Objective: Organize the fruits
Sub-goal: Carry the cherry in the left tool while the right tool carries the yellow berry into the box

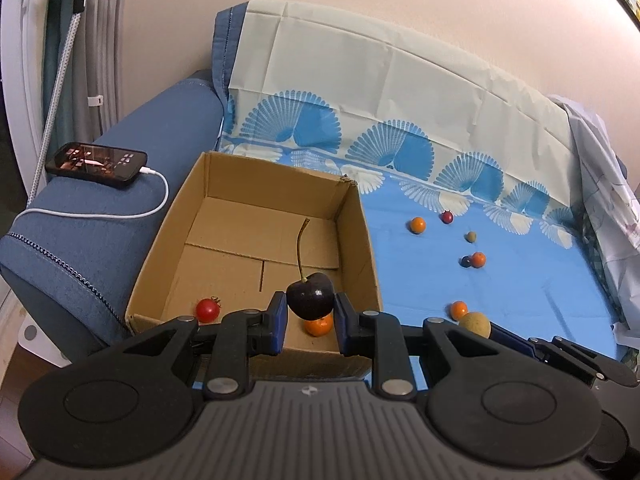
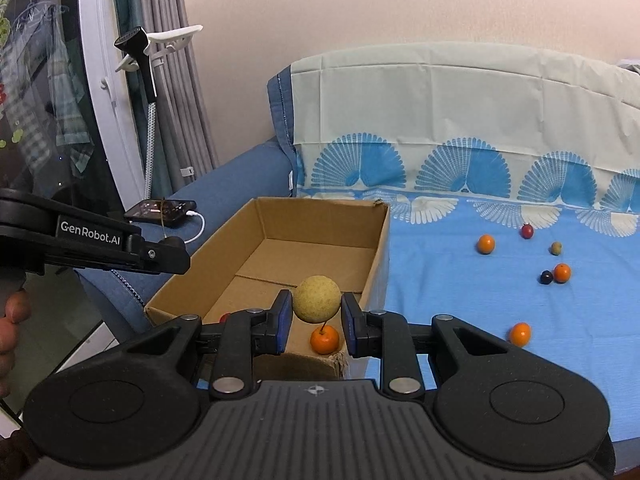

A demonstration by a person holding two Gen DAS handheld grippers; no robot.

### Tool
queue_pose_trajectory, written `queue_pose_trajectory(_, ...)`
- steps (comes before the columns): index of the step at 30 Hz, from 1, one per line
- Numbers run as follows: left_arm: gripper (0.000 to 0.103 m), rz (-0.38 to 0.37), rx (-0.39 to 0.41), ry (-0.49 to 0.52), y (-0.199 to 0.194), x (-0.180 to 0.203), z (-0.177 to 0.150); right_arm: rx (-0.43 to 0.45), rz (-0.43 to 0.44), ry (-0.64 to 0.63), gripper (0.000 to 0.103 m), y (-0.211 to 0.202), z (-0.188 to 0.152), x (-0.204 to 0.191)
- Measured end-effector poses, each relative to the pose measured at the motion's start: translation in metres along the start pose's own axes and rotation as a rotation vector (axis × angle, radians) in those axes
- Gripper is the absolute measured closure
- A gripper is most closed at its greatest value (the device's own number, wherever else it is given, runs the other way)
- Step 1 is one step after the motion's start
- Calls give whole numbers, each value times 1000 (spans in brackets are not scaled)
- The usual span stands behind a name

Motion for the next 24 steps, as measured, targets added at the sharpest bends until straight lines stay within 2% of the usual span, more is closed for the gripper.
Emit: queue_pose_trajectory(24, 76, 14, -15, -68, 26, -41, 10, -78, 8, -56, 76, 38, 7, -21)
Point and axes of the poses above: each gripper's, at about its wrist camera, not at the fingertips, and y roughly the way its jaws point, x to its right, z to its top, the point moved 5 cm from there along y, roughly the way its jaws point, and after that the axes turned 8 degrees about -z, right-handed, at the moved point
